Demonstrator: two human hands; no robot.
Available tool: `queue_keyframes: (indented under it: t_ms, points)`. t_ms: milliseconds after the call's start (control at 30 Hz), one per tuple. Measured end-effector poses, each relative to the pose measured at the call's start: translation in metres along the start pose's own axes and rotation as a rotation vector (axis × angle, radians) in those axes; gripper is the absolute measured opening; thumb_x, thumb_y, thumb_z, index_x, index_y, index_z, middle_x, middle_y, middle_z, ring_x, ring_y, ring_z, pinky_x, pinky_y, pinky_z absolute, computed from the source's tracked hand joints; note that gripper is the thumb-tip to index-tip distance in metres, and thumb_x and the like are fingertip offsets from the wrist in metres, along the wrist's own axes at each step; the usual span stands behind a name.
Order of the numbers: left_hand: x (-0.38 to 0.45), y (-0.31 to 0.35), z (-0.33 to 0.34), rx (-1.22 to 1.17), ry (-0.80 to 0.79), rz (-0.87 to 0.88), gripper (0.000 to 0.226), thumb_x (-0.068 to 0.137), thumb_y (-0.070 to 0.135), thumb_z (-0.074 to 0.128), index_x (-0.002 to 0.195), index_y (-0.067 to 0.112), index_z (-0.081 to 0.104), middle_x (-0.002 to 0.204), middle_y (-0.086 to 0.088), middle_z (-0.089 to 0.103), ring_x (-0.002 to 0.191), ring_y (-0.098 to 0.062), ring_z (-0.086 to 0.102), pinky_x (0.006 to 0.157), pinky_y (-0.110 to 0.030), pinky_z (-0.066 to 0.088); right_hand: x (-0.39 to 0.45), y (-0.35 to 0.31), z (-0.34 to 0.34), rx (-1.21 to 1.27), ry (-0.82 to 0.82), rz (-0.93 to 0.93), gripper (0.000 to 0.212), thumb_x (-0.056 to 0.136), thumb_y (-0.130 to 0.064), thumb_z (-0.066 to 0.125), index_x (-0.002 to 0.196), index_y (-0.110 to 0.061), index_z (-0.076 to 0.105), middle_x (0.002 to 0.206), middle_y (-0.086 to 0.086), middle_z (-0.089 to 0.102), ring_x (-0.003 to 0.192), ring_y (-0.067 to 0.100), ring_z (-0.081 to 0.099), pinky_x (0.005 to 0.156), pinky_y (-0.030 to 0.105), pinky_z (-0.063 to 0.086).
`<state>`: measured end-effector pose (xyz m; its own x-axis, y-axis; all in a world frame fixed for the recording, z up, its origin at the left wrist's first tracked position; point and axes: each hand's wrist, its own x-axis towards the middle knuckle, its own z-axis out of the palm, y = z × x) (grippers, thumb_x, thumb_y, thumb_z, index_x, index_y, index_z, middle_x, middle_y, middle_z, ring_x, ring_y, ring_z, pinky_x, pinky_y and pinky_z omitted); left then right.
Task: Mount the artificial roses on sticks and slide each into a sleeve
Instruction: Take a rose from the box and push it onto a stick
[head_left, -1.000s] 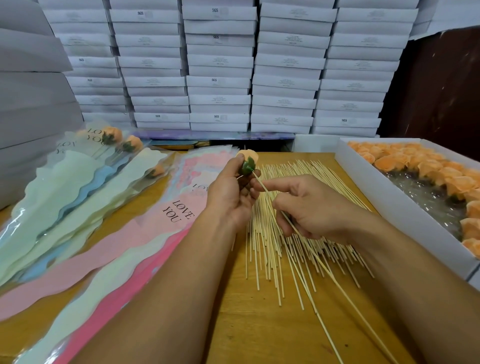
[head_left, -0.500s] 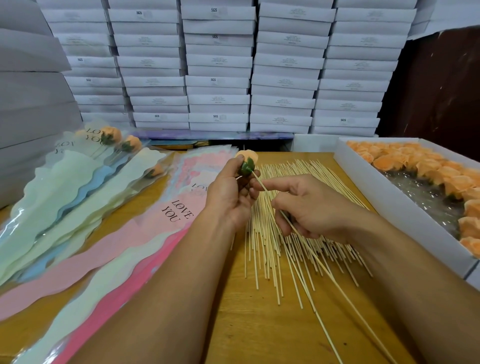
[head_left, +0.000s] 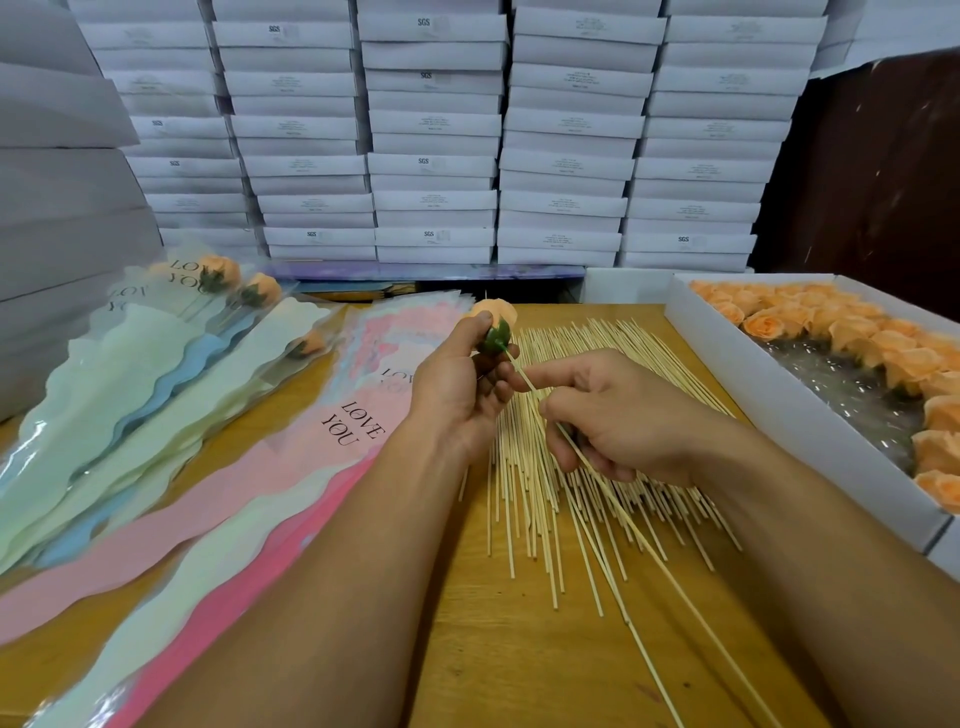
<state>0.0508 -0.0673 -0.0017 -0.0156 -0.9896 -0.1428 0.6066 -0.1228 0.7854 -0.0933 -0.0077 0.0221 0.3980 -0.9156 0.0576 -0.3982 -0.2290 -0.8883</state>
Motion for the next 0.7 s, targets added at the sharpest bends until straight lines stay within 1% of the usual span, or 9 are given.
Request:
queue_keyframes:
  t_ms: [67,167,300,400,433,500,567,633,700]
  points:
    - [-0.0001,-0.0008,-0.0002,0.009,0.001,0.013,0.022,0.092,0.024,0.067,0.099,0.004,0.066,0.066,-0.007,0.067,0.047,-0.008,0.053,0.049,-0.018,0.045,-0.0004,0.0005,-0.0006,0.007,0.008,0.005,0.041,0.099,-0.004,0.042,0.108,-0.034,0.069,0.057,0.007,0.062,0.033,0.01,0.04,0.032,0.02,0.033]
    - [0.0002,-0.0009,-0.0005,0.029,-0.027,0.017,0.024,0.093,0.025,0.067,0.104,0.004,0.066,0.066,-0.007,0.067,0.047,-0.008,0.054,0.053,-0.021,0.048,0.0002,0.0014,-0.001,-0.001,0.023,0.008,0.036,0.099,-0.004,0.042,0.112,-0.022,0.071,0.055,0.006,0.061,0.033,0.009,0.04,0.032,0.02,0.032]
    - [0.0,-0.0001,-0.0009,0.049,-0.074,0.013,0.026,0.094,0.031,0.068,0.101,0.006,0.066,0.068,-0.007,0.068,0.048,-0.01,0.056,0.053,-0.025,0.051,0.001,0.0027,-0.0012,-0.011,0.056,0.016,0.032,0.099,-0.005,0.043,0.113,-0.014,0.071,0.054,0.004,0.061,0.033,0.01,0.04,0.032,0.021,0.032]
    - [0.0002,0.0012,-0.0012,0.047,-0.094,0.018,0.029,0.092,0.034,0.069,0.1,0.007,0.068,0.073,-0.008,0.069,0.052,-0.011,0.056,0.057,-0.027,0.048,0.0009,0.0031,-0.0008,-0.003,0.073,0.032,0.025,0.101,-0.01,0.047,0.109,-0.008,0.071,0.053,0.002,0.06,0.032,0.009,0.039,0.031,0.02,0.031]
    - [-0.0001,0.0014,-0.0013,0.041,-0.105,0.017,0.026,0.091,0.031,0.07,0.101,0.006,0.068,0.074,-0.009,0.069,0.053,-0.012,0.057,0.056,-0.026,0.048,0.001,0.0033,-0.0006,0.001,0.08,0.035,0.024,0.102,-0.013,0.049,0.108,-0.005,0.071,0.052,0.002,0.06,0.032,0.009,0.038,0.031,0.02,0.031]
    - [-0.0007,0.001,-0.002,0.042,-0.13,0.026,0.017,0.09,0.016,0.07,0.102,0.005,0.066,0.077,-0.008,0.069,0.055,-0.011,0.058,0.054,-0.023,0.05,0.0014,0.0039,-0.0006,0.007,0.102,0.036,0.026,0.102,-0.016,0.052,0.104,0.003,0.07,0.052,0.001,0.06,0.032,0.01,0.037,0.031,0.019,0.029]
    - [-0.0005,-0.0001,-0.0034,0.062,-0.155,0.045,0.007,0.09,0.004,0.066,0.096,0.007,0.066,0.075,-0.007,0.068,0.056,-0.01,0.059,0.053,-0.021,0.05,0.0019,0.0045,-0.001,0.014,0.126,0.044,0.027,0.101,-0.017,0.055,0.103,0.006,0.069,0.052,0.001,0.06,0.032,0.01,0.037,0.032,0.019,0.029]
    - [0.0003,-0.0008,-0.0042,0.064,-0.155,0.043,0.01,0.09,-0.002,0.063,0.092,0.008,0.066,0.073,-0.006,0.067,0.055,-0.009,0.059,0.053,-0.02,0.051,0.0024,0.0052,-0.0012,0.001,0.135,0.055,0.026,0.101,-0.015,0.055,0.103,0.007,0.07,0.052,0.001,0.061,0.033,0.01,0.038,0.032,0.019,0.03]
    - [0.0019,-0.0012,-0.0044,0.038,-0.14,0.026,0.011,0.089,-0.004,0.063,0.091,0.006,0.066,0.073,-0.006,0.067,0.053,-0.008,0.059,0.053,-0.018,0.051,0.003,0.0063,-0.001,-0.02,0.135,0.066,0.026,0.102,-0.012,0.052,0.104,0.007,0.069,0.053,0.001,0.062,0.033,0.01,0.039,0.032,0.02,0.031]
